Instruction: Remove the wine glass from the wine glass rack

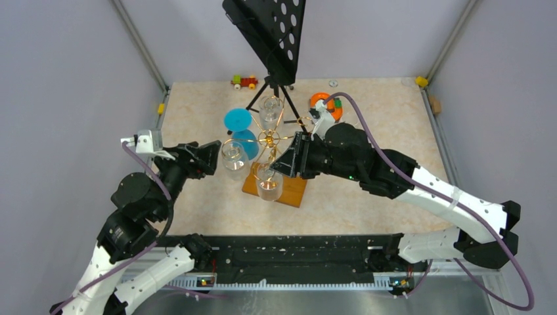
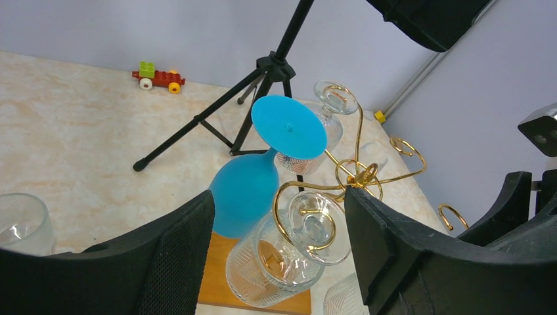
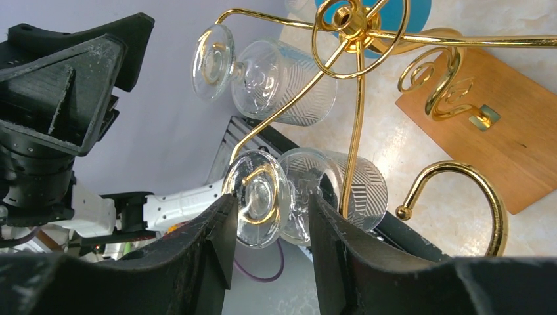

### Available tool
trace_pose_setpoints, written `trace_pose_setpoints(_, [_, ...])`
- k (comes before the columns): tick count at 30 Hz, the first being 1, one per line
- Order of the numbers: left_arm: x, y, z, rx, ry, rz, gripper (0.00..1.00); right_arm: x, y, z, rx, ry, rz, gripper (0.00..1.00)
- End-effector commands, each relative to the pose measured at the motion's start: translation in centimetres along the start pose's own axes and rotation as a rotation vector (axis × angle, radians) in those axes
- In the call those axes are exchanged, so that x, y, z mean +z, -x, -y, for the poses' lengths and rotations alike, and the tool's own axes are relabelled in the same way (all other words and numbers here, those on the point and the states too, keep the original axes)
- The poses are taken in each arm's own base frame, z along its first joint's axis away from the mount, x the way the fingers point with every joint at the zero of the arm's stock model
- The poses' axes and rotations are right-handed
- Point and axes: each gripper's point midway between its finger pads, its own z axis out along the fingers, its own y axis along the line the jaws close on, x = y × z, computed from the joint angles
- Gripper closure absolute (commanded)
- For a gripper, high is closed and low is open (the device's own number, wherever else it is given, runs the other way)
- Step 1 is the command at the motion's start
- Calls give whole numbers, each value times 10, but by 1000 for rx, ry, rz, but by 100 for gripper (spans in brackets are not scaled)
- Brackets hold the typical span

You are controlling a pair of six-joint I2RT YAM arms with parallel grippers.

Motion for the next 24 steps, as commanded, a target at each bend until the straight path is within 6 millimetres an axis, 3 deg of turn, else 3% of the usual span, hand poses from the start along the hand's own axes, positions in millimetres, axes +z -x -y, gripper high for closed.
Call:
trace_pose_setpoints(1, [1, 8, 5, -24, -18, 30, 24, -9, 4, -16, 12, 68, 17, 56])
trace_pose_setpoints(14, [3, 4, 8, -34, -30, 14, 25, -2, -5, -10, 26, 67, -1, 57])
trace_pose_setpoints(24, [5, 4, 11, -36, -38, 12, 25, -7, 5, -15, 23, 87, 44, 89])
